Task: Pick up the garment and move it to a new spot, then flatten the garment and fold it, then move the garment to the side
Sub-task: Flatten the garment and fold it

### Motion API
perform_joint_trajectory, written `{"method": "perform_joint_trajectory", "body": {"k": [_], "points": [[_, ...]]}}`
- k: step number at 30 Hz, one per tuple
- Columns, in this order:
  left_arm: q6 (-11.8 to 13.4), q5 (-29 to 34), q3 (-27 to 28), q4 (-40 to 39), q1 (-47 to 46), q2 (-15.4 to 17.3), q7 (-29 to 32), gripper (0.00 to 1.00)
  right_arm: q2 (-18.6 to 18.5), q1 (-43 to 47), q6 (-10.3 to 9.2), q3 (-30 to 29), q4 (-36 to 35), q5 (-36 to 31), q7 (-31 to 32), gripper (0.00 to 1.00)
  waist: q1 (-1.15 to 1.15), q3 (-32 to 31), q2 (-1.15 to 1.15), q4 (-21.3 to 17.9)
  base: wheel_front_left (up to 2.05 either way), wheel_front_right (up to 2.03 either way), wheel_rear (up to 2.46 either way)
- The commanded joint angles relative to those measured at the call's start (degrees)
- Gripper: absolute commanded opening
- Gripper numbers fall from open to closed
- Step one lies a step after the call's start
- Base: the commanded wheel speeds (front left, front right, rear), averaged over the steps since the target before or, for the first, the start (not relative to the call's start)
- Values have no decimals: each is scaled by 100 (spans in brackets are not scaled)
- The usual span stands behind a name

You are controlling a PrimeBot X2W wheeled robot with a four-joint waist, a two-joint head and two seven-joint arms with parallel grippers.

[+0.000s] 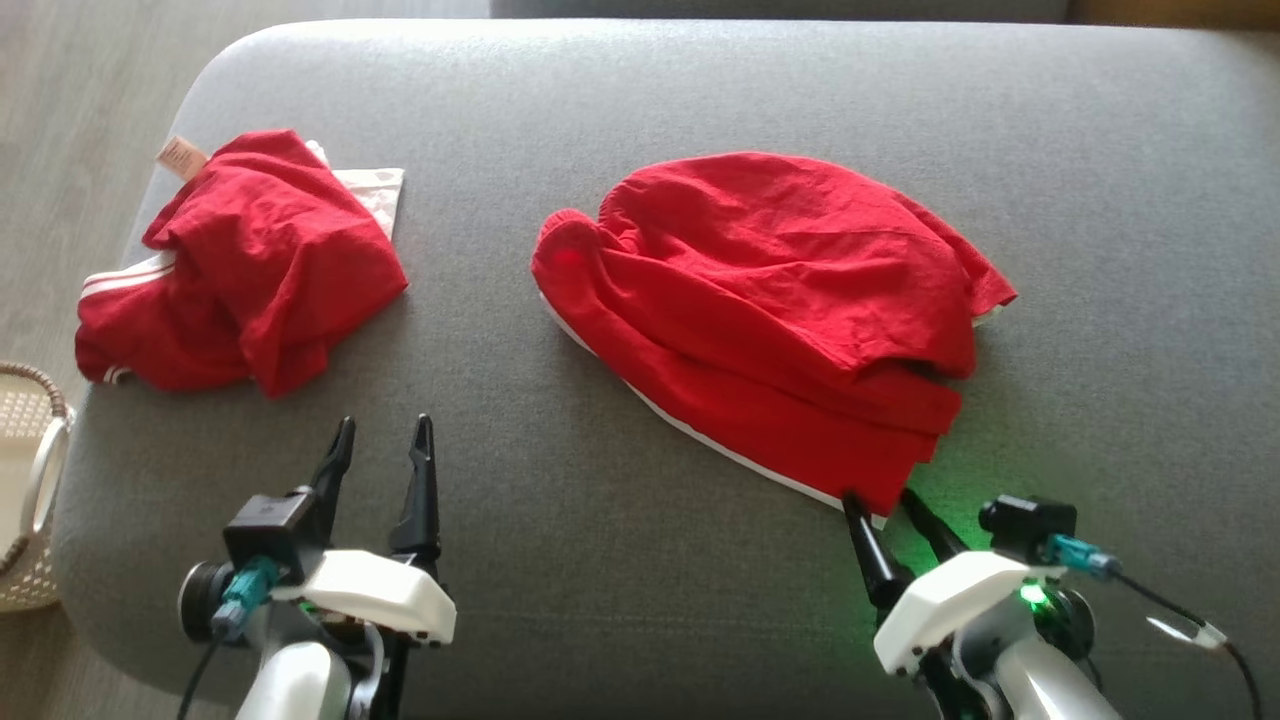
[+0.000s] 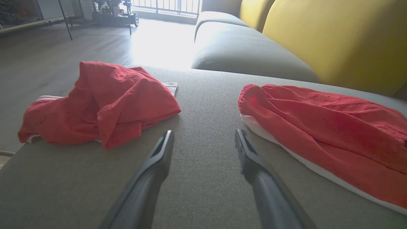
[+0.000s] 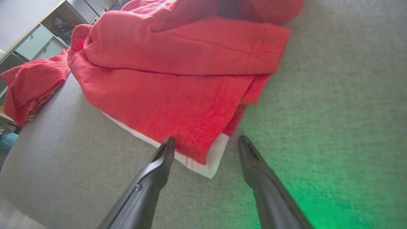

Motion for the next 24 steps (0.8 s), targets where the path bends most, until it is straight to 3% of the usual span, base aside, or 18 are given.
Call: {"method": "perform_joint_trajectory", "body": {"k": [1,5,6,7,8,17,24], "points": [[-40,94,213,-124,-295,-11,-71,100,-17,-257,-2,247,70,167,-124,100,0,34,0,53,0,0,0],[-67,118,223,-94,-308,-40,-71,100,-17,-399,-2,356,318,336,-231,100,0,46,0,91,0,0,0],[-73,126,232,-83,-307,-45,-71,100,-17,-441,-2,401,407,380,-235,95,0,47,0,103,0,0,0],[-83,141,255,-63,-305,-53,-71,100,-17,-523,-2,499,561,436,-251,17,0,45,0,119,0,0,0],[-88,148,267,-54,-303,-56,-71,100,-17,-561,-2,547,625,439,-271,0,0,39,0,122,0,0,0],[-109,197,398,2,-206,-77,-71,100,-17,-786,-2,481,701,157,-561,0,0,-170,0,-82,0,0,0],[-134,222,451,34,-75,-112,-71,100,-17,-756,-2,-520,249,-537,-417,0,0,-392,0,-361,0,0,0]]}}
